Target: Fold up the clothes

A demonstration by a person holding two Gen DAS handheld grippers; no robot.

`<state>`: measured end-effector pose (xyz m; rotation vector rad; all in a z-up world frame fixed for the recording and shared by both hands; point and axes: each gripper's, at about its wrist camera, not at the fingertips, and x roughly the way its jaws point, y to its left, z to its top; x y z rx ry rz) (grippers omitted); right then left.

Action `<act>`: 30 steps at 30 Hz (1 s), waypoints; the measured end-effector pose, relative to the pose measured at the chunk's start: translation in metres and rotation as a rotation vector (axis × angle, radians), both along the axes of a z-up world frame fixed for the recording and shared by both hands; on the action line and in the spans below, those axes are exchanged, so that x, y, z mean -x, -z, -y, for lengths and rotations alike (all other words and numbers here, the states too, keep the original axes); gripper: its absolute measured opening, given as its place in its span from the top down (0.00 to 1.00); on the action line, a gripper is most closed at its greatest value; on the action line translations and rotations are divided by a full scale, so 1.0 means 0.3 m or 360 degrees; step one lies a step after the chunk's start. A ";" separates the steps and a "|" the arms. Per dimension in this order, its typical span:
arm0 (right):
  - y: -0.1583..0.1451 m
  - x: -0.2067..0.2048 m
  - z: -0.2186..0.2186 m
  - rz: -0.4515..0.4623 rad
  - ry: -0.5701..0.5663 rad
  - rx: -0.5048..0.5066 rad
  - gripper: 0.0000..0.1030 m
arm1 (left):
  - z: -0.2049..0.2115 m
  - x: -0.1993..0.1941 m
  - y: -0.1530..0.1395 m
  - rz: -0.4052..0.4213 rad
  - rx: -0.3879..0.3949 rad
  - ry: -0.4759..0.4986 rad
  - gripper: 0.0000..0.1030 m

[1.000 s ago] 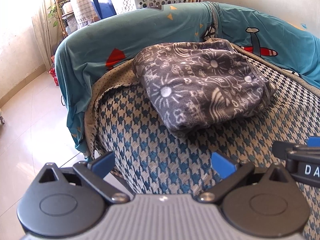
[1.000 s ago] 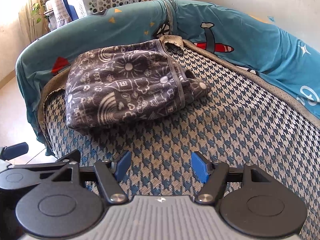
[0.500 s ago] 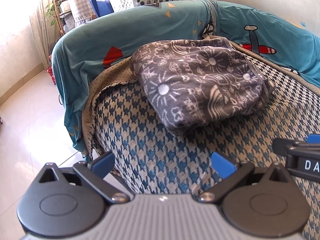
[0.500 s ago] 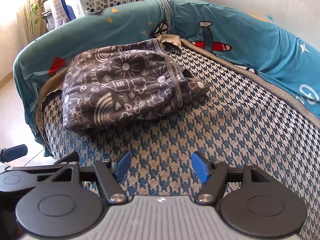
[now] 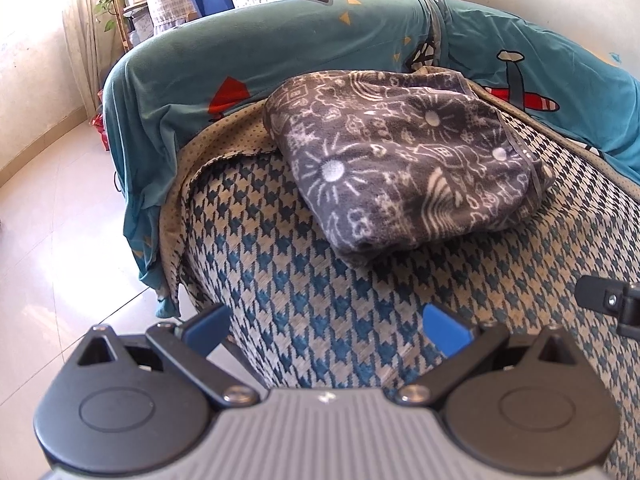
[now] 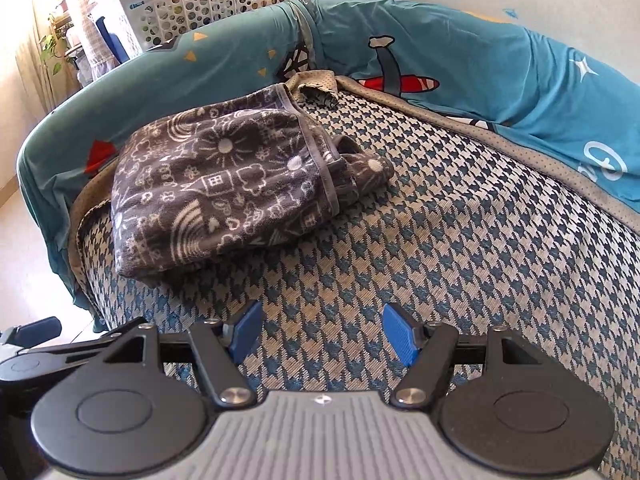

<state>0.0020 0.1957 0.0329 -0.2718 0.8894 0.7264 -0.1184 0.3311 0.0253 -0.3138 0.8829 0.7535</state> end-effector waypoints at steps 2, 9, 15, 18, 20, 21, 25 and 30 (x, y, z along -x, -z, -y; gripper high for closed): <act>-0.006 0.003 0.006 0.0023 -0.0004 0.0008 0.36 | -0.004 0.002 0.000 0.0007 -0.0002 -0.0017 0.00; -0.018 -0.021 0.024 -0.0011 0.0016 -0.0043 0.36 | 0.006 -0.028 0.004 0.0002 0.0029 -0.0011 0.00; -0.007 0.011 -0.004 0.0004 -0.0037 -0.0012 0.36 | 0.047 -0.038 -0.005 0.0006 -0.0013 0.0051 0.00; -0.001 0.029 -0.009 0.0028 -0.0060 0.0010 0.36 | 0.047 -0.037 -0.003 -0.0003 -0.0027 0.0046 0.00; 0.003 0.027 -0.008 0.0014 -0.0060 0.0002 0.36 | 0.043 -0.035 0.000 -0.0011 -0.0037 0.0040 0.00; 0.006 0.025 -0.008 0.0006 -0.0056 0.0000 0.36 | 0.041 -0.034 0.001 -0.0014 -0.0041 0.0036 0.00; 0.018 0.019 -0.013 -0.0009 -0.0042 0.0019 0.36 | 0.034 -0.028 0.005 -0.0023 -0.0049 0.0025 0.00; 0.006 0.029 -0.039 0.0016 -0.0086 -0.0002 0.36 | 0.031 -0.027 0.006 -0.0025 -0.0050 0.0027 0.00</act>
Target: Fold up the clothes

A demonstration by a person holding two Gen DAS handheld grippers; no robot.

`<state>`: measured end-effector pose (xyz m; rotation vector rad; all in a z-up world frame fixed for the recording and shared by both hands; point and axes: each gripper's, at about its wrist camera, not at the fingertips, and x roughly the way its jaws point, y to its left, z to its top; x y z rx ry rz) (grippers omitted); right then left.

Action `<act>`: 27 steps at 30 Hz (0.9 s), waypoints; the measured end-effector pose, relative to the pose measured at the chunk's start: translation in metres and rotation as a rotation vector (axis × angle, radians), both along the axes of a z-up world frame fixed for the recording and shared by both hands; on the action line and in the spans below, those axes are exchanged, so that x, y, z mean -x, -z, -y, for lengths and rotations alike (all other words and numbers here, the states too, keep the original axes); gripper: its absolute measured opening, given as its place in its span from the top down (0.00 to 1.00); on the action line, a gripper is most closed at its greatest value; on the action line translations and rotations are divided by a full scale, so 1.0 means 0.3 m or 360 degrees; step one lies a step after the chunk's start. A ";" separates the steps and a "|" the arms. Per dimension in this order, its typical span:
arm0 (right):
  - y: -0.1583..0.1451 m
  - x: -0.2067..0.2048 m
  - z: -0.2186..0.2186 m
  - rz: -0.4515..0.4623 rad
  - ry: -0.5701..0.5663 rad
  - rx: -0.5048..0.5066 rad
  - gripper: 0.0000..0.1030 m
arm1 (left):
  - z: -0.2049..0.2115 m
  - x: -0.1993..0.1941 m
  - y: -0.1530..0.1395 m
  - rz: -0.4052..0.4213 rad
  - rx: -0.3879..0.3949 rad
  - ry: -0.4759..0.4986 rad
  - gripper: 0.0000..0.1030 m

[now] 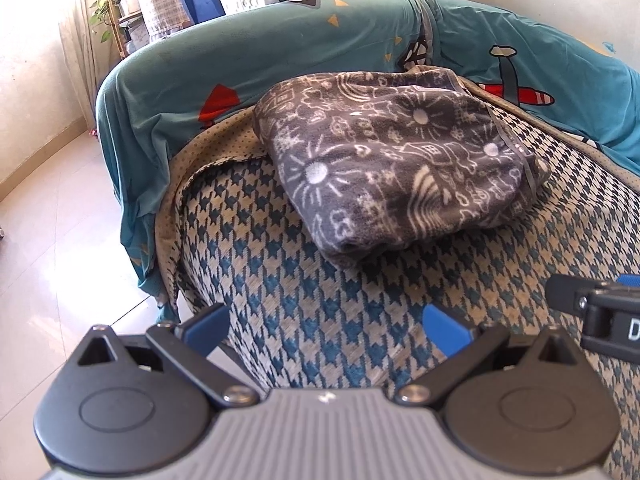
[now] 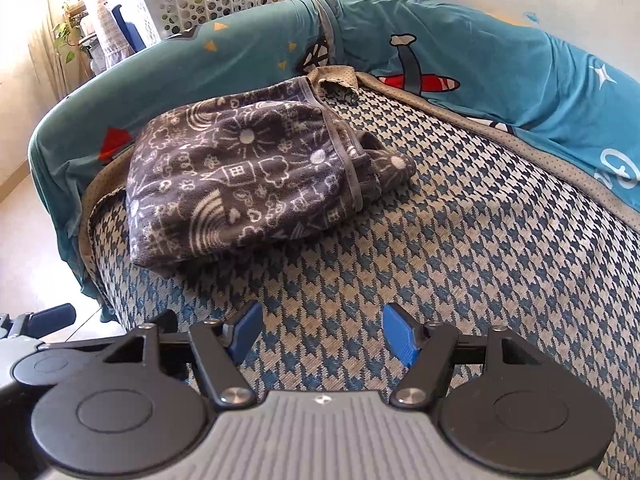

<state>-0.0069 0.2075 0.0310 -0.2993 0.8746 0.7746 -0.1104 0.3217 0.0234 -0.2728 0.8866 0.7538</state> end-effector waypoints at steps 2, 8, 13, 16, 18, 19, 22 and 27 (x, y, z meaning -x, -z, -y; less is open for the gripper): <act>0.000 0.004 -0.011 0.0019 -0.0011 0.0011 0.36 | -0.002 0.000 0.002 -0.0010 -0.0007 0.0001 0.00; -0.008 -0.005 -0.024 -0.0037 -0.0017 -0.0023 0.36 | -0.029 0.017 0.003 0.0005 0.0039 -0.0049 0.00; -0.007 0.003 -0.037 -0.0042 -0.0035 -0.0030 0.36 | -0.028 0.016 0.003 0.0020 0.0075 -0.0050 0.00; 0.002 0.006 -0.048 -0.0044 -0.0037 -0.0009 0.36 | -0.007 0.001 0.005 -0.0022 0.0012 -0.0010 0.00; -0.001 0.013 -0.051 -0.0007 -0.0051 0.0009 0.36 | -0.006 0.004 0.005 -0.0029 0.0002 -0.0013 0.00; -0.004 0.015 -0.051 0.0009 -0.0052 0.0012 0.36 | -0.009 0.006 0.004 -0.0019 0.0014 -0.0016 0.00; -0.004 0.010 -0.050 -0.0012 -0.0053 -0.0003 0.36 | -0.016 0.006 0.002 -0.0005 0.0041 -0.0015 0.00; 0.015 -0.005 -0.049 -0.0045 -0.0024 0.0011 0.36 | -0.026 0.009 0.003 -0.0006 0.0045 -0.0034 0.00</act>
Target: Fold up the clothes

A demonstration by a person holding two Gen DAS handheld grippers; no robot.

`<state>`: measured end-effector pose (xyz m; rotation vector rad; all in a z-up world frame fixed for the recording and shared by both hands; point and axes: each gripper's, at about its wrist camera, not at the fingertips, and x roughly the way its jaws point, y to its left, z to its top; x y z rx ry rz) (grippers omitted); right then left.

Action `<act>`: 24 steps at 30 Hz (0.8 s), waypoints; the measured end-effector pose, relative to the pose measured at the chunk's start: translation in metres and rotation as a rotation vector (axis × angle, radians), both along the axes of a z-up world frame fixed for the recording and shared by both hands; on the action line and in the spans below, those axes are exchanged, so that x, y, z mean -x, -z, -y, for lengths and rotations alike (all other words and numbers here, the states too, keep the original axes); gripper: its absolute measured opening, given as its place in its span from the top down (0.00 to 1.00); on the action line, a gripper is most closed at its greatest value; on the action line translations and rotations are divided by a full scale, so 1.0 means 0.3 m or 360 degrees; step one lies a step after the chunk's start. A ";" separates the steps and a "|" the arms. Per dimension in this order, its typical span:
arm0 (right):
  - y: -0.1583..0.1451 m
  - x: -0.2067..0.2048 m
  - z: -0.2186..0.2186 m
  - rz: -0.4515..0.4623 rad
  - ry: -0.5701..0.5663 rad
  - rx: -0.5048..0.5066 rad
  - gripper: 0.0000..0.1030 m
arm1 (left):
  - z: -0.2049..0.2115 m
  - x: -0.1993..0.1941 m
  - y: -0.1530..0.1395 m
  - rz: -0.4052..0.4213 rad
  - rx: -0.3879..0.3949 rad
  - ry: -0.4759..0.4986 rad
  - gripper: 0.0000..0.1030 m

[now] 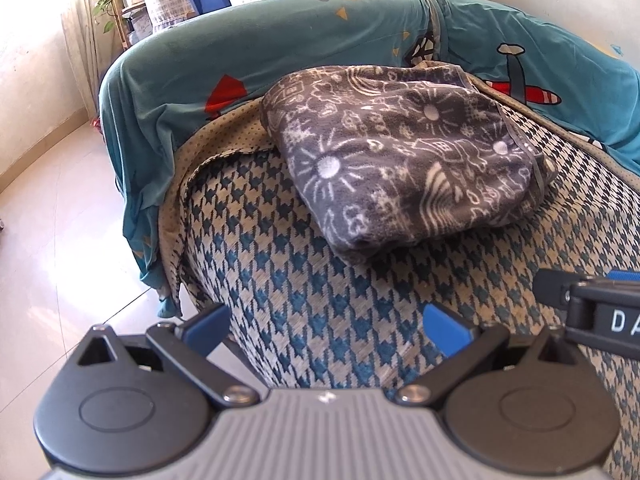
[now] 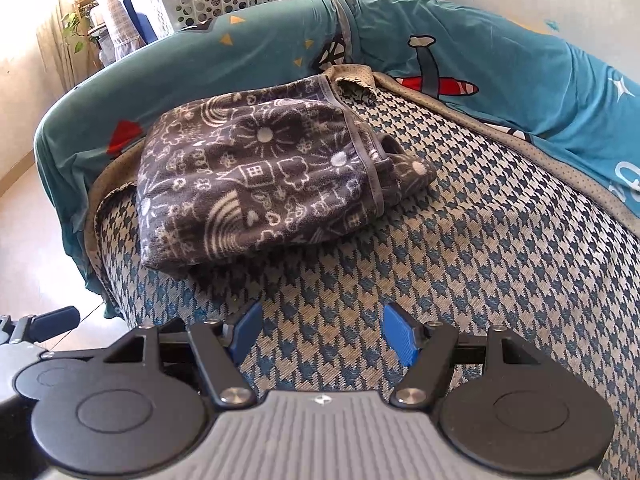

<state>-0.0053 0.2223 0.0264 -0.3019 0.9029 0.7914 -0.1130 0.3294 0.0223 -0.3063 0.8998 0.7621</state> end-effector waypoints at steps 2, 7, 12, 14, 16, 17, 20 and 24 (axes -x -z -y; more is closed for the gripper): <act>0.003 0.004 -0.004 -0.0005 0.0001 0.0000 0.36 | 0.003 0.000 0.000 -0.0002 -0.0002 0.0005 0.00; -0.003 0.020 -0.004 0.0045 -0.0005 0.0017 0.36 | 0.018 -0.005 -0.005 0.0005 -0.0023 0.0034 0.00; 0.001 0.023 -0.004 0.0035 -0.0009 0.0015 0.36 | 0.021 -0.007 -0.003 -0.0011 -0.0036 0.0045 0.00; 0.002 0.022 -0.004 0.0035 -0.0006 0.0015 0.36 | 0.018 -0.005 -0.002 -0.0011 -0.0039 0.0036 0.00; 0.001 0.022 -0.005 0.0041 -0.0005 0.0014 0.36 | 0.014 -0.003 -0.003 -0.0007 -0.0035 0.0030 0.00; 0.001 0.022 -0.006 0.0044 -0.0005 0.0012 0.36 | 0.013 -0.002 -0.003 -0.0004 -0.0034 0.0028 0.00; 0.003 0.022 -0.010 0.0051 -0.0003 0.0020 0.36 | 0.011 -0.001 -0.002 -0.0004 -0.0024 0.0026 0.00; 0.005 0.021 -0.012 0.0055 0.0000 0.0027 0.36 | 0.009 0.002 0.001 -0.0002 -0.0010 0.0022 0.00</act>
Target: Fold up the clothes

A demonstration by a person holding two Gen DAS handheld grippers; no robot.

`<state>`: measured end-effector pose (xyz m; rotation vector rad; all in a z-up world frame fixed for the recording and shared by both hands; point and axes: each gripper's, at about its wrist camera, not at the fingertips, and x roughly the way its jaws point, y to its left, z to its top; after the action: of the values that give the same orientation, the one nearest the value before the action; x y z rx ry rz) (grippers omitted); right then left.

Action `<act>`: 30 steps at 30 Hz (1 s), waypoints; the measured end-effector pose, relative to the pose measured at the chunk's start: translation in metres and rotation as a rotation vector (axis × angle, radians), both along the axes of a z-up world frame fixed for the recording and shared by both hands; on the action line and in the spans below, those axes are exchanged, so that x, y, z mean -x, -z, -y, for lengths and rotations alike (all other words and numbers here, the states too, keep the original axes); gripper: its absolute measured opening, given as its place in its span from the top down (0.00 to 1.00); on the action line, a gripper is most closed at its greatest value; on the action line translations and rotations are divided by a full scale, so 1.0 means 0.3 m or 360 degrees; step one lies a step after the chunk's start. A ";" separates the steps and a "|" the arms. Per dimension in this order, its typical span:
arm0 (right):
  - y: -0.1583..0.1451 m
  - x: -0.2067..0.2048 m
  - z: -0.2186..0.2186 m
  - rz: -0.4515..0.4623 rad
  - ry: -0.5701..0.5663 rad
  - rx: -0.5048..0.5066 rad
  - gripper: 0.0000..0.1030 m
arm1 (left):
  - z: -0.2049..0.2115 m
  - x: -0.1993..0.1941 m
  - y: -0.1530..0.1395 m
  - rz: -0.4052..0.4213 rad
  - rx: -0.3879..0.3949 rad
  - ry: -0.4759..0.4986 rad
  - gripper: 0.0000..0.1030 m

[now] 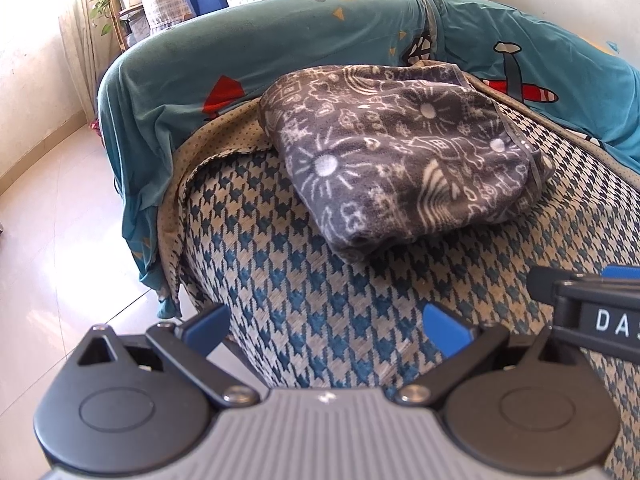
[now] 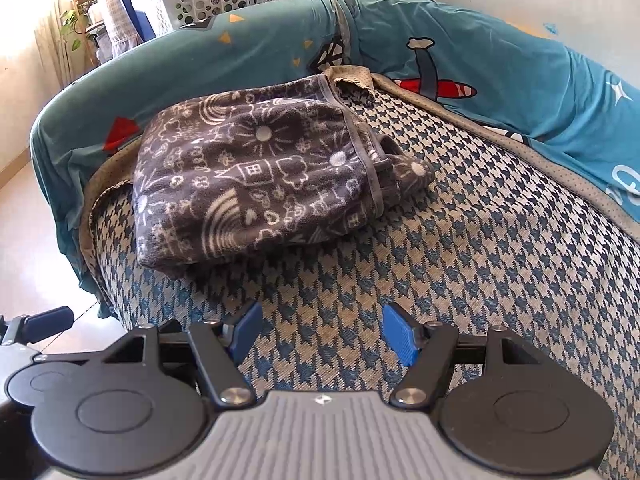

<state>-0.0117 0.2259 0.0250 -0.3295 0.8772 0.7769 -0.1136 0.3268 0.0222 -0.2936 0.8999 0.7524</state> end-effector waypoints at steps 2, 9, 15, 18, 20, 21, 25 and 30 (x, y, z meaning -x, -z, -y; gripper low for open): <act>0.001 0.001 -0.002 0.0007 -0.0002 0.0002 0.36 | -0.001 -0.001 0.001 -0.0003 0.0002 0.0003 0.00; 0.004 0.006 -0.010 0.0016 -0.0014 0.0013 0.36 | -0.006 0.003 0.004 -0.0006 0.0005 0.0002 0.00; 0.005 0.007 -0.015 0.0009 -0.0020 0.0010 0.36 | -0.010 0.005 0.006 0.0000 0.0020 0.0007 0.00; 0.007 0.008 -0.020 0.0008 -0.0023 0.0013 0.36 | -0.013 0.005 0.007 0.0004 0.0028 0.0010 0.00; 0.009 0.008 -0.022 0.0006 -0.0025 0.0014 0.36 | -0.015 0.006 0.008 0.0007 0.0033 0.0015 0.00; 0.009 0.008 -0.023 0.0005 -0.0027 0.0014 0.36 | -0.015 0.006 0.009 0.0005 0.0035 0.0018 0.00; 0.010 0.010 -0.026 0.0009 -0.0028 0.0016 0.36 | -0.014 0.007 0.010 0.0009 0.0042 0.0027 0.00; 0.011 0.011 -0.027 0.0006 -0.0026 0.0018 0.36 | -0.010 0.006 0.009 0.0014 0.0043 0.0046 0.00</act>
<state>-0.0149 0.2340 0.0219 -0.3482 0.8768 0.7864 -0.1153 0.3298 0.0193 -0.3069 0.9045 0.7124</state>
